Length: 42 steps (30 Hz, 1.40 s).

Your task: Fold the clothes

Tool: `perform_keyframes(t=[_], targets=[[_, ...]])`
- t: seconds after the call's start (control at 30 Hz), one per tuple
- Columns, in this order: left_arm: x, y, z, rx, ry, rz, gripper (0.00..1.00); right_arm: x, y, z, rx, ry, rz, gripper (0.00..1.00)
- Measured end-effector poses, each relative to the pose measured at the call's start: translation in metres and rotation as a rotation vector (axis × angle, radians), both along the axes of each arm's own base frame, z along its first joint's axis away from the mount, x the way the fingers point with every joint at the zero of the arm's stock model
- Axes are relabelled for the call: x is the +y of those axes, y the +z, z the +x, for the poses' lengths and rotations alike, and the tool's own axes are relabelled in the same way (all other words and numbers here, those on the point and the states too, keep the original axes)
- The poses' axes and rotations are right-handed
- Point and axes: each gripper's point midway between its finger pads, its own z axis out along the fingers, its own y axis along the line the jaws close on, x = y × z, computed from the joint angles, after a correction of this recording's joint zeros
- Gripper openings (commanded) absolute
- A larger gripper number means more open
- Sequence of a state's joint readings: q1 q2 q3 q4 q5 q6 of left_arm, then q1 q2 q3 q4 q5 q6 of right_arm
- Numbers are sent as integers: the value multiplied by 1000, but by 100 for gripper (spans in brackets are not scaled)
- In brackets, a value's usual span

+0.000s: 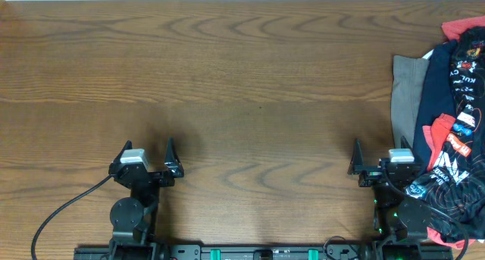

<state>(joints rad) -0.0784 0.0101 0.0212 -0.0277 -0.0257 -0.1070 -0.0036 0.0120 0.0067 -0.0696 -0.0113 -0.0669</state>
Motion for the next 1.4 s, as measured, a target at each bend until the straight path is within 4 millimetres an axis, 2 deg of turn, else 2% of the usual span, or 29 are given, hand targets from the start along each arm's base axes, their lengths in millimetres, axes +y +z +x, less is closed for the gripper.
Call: perform_keyframes(t=[0.23,1.4], targets=[[0,-6,1,26,0,2,98,0,0,0,0,0,0,99],[0,-6,1,27,0,3,98,0,0,0,0,0,0,99]])
